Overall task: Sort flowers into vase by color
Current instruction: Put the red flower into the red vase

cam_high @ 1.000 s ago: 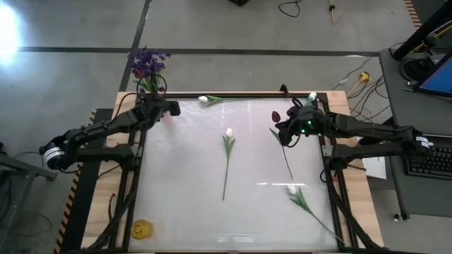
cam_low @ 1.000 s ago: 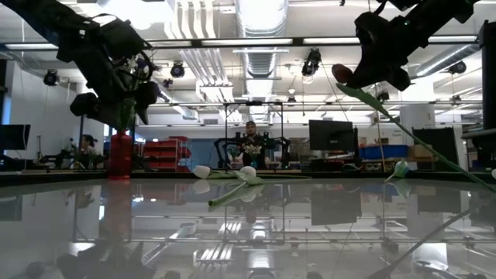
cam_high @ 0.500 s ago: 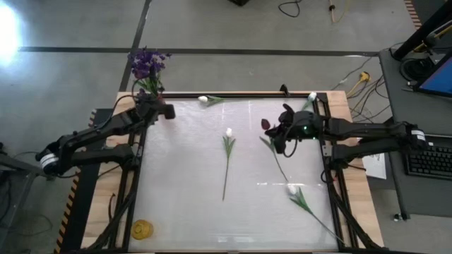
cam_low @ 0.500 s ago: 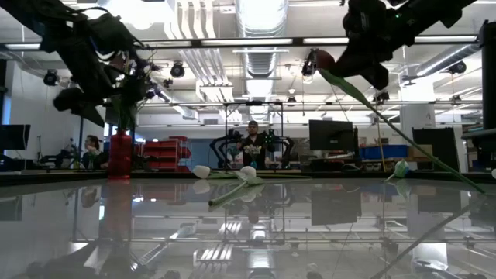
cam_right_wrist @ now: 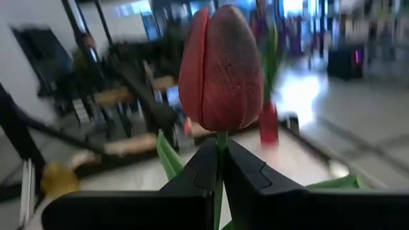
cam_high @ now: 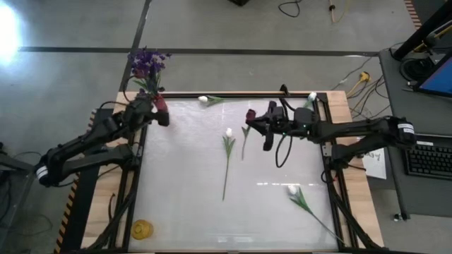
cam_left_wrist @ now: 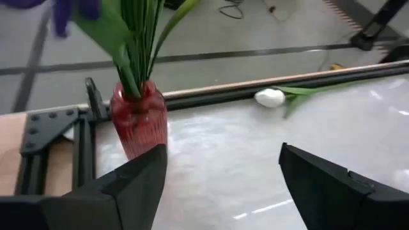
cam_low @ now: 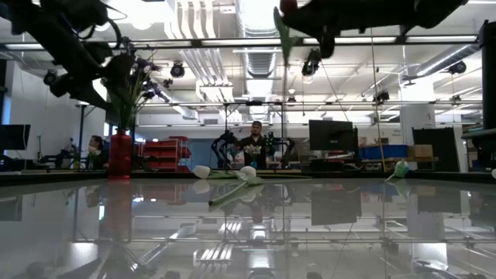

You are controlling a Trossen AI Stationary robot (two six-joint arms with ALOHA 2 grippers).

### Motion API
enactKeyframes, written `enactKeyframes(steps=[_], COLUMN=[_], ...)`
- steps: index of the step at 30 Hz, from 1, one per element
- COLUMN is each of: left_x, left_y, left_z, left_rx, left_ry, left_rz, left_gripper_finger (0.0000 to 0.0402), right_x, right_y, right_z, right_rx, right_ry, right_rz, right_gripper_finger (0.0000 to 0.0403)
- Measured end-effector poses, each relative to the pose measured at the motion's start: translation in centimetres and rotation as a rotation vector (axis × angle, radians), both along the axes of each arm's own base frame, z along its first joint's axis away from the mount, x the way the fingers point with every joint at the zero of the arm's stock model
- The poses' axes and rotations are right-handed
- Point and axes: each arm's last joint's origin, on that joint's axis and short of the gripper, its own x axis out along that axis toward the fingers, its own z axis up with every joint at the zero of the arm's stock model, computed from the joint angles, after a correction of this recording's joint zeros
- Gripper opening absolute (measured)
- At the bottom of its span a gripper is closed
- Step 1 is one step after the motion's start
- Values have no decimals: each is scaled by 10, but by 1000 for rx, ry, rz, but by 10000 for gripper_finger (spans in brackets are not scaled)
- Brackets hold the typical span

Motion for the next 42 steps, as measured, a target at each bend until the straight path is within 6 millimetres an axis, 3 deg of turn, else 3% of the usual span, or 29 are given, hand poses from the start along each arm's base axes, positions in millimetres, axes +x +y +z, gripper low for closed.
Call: enactKeyframes(steps=[9, 12, 16, 21, 25, 38, 42], left_x=[-19, -20, -22, -17, -19, -22, -9], left_y=[-20, -20, -16, -13, -15, -25, -28], left_z=[2, 0, 1, -1, -3, 1, 0], left_rx=[-16, -6, 55, 56, 34, 20, 65], left_ry=[-73, -60, -61, 25, 39, -21, -86], left_rz=[-46, -15, 154, 86, 58, -186, -438], left_gripper_finger=[268, 263, 256, 256, 256, 256, 256], right_x=[33, 51, 69, 81, 90, 174, 190], right_y=[-6, -9, -9, -10, -16, -63, -78], right_z=[30, 36, 43, 51, 57, 32, 26], right_rx=[-50, -67, -66, -81, -162, -233, -245], right_ry=[-180, -176, -184, -206, -258, -315, -311], right_rz=[-3, -3, 94, 139, 29, -69, -48], right_gripper_finger=[12, 12, 12, 12, 12, 12, 12])
